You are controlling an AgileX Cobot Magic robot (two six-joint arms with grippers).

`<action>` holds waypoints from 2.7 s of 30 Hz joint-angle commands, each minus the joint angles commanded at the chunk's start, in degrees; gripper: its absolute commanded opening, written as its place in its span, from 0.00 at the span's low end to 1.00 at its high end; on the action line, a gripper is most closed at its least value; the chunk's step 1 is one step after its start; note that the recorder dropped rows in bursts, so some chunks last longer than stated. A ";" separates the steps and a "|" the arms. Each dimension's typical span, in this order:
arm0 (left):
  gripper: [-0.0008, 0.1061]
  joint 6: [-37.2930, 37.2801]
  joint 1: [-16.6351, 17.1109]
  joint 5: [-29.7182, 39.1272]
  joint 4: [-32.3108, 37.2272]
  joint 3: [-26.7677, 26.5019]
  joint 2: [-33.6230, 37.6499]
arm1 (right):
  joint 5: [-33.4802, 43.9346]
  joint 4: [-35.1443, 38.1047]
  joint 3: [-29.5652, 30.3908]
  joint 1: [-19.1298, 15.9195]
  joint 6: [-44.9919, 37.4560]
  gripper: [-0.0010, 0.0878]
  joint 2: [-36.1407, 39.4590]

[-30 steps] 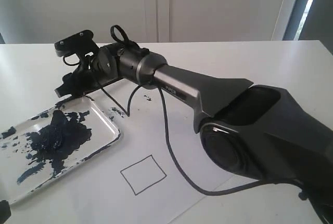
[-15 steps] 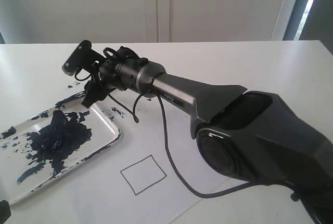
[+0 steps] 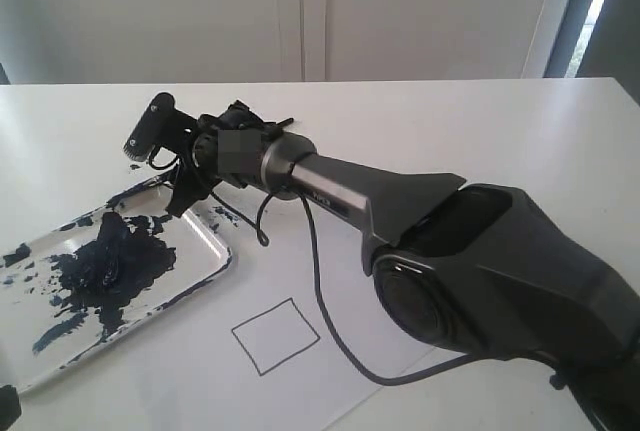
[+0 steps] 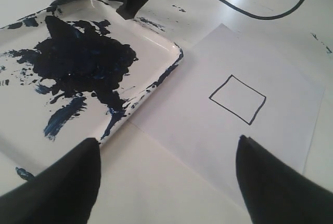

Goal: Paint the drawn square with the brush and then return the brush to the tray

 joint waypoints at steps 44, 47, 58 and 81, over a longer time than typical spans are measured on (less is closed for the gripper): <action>0.71 0.00 0.00 0.00 0.00 0.00 0.00 | -13.20 31.56 -0.13 -0.35 -2.78 0.01 -0.79; 0.71 0.00 0.00 0.00 0.00 0.00 0.00 | -13.62 31.47 -1.22 -0.69 -1.72 0.01 1.28; 0.71 0.00 0.00 0.00 0.00 0.00 0.00 | -8.14 26.20 -5.21 -2.01 2.70 0.01 4.85; 0.71 0.00 0.00 0.00 0.00 0.00 0.00 | 20.00 19.88 -5.34 -0.40 3.99 0.01 -1.37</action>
